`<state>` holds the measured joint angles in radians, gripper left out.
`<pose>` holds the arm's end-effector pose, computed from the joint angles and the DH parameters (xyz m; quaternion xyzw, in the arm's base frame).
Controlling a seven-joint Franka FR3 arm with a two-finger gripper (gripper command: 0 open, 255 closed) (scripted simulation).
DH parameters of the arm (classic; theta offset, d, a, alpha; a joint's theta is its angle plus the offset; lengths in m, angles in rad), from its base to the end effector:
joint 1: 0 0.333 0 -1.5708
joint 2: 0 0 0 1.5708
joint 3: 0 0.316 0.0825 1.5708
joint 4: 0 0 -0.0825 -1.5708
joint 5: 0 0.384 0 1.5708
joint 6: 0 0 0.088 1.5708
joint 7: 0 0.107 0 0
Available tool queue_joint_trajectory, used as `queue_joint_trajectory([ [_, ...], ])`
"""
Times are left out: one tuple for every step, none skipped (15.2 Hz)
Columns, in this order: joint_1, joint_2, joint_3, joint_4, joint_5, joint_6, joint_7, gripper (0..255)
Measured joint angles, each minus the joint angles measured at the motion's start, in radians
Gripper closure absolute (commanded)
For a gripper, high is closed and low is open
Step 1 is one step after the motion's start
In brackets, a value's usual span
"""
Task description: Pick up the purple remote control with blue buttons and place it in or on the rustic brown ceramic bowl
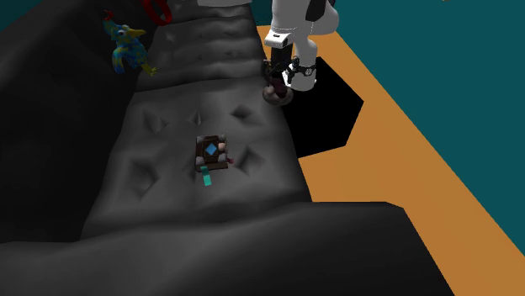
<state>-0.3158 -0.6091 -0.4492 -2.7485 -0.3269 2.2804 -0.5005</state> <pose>0.2637 -0.2475 0.3886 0.9983 -0.0020 0.0458 0.0357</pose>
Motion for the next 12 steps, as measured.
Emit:
queue_joint_trajectory([
  [0.000,0.000,0.000,0.000,0.000,0.000,0.000,0],
  [0.000,0.000,0.000,0.000,0.000,0.000,0.000,0],
  [0.000,-0.010,0.003,0.011,0.003,-0.020,-0.002,0],
  [0.000,-0.029,0.014,0.024,0.008,-0.051,0.001,0],
  [0.001,-0.044,0.022,0.044,0.014,-0.086,-0.001,0],
  [0.002,-0.060,0.030,0.063,0.019,-0.121,-0.001,0],
  [0.000,-0.074,0.036,0.068,0.021,-0.141,-0.001,0],
  [-0.001,-0.083,0.038,0.069,0.021,-0.151,-0.001,0],
  [-0.002,-0.086,0.040,0.070,0.021,-0.156,-0.001,0],
  [-0.002,-0.088,0.041,0.071,0.022,-0.159,-0.001,0],
  [-0.002,-0.088,0.041,0.072,0.022,-0.160,-0.001,0],
  [-0.002,-0.088,0.041,0.072,0.022,-0.161,-0.001,0],
])
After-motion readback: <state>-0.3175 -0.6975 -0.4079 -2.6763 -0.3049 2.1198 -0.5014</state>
